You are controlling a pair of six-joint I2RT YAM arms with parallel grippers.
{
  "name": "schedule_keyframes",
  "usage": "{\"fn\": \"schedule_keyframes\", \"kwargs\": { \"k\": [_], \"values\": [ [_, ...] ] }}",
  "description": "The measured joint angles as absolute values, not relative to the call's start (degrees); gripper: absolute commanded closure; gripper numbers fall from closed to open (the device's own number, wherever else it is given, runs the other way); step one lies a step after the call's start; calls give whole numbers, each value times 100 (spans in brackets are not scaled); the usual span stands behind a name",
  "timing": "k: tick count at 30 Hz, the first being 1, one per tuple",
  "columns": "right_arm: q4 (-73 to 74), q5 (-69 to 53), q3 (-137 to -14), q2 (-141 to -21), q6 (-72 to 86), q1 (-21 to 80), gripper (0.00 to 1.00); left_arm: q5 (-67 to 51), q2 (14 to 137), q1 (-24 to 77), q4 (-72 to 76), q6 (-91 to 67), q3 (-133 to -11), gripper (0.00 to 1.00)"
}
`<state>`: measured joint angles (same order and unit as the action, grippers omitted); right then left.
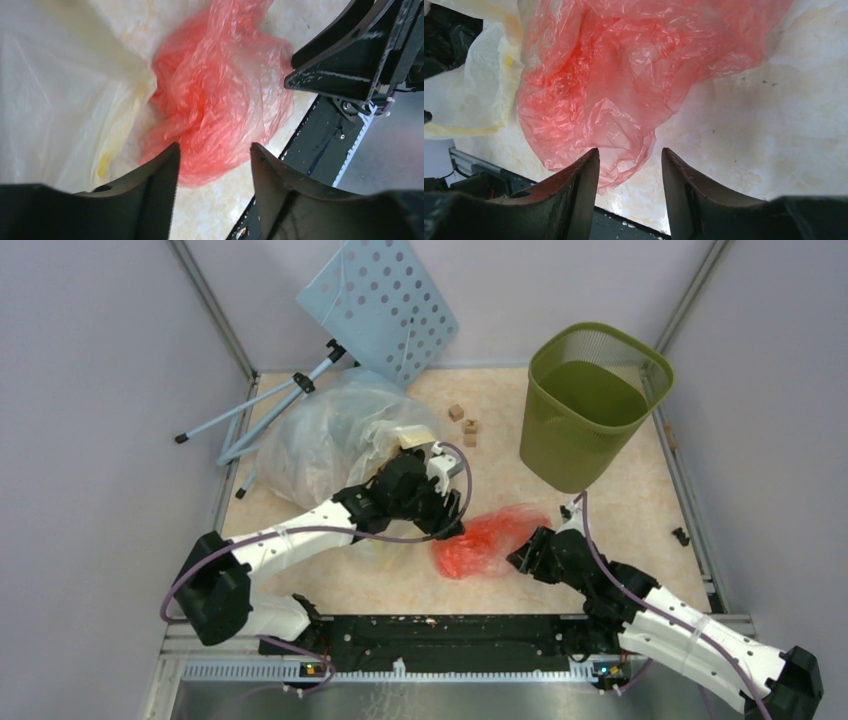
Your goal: Put the trash bags into the trash bin
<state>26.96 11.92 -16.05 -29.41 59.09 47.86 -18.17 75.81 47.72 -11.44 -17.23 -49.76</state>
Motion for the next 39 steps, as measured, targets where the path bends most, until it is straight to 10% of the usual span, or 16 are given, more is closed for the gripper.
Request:
{"fn": "schedule_keyframes", "kwargs": {
  "k": [6,10,13,28,31,39],
  "values": [
    [2381,1094,-1334,-2849,6173,4786,53,-2032,8409,4775,-993,-1225,-5767,49],
    [2158,1103,-1308,-2847,6235,4786,69,-2121,8897,4775,-943,-1046,-6154,48],
    [2014,1142,-1308,-2847,6252,4783,100,-2165,9236,4775,-945,-928,-6458,37],
    [2119,1413,-1317,-2709,6064,4783,100,-2482,10523,4775,-1068,-429,-7317,36],
    [2150,1439,-1317,-2694,6055,4783,100,-2628,10643,4775,-1166,-395,-7325,43],
    [2333,1566,-1363,-2705,5940,4783,100,-2985,10652,4775,-1203,-434,-7325,100]
  ]
}}
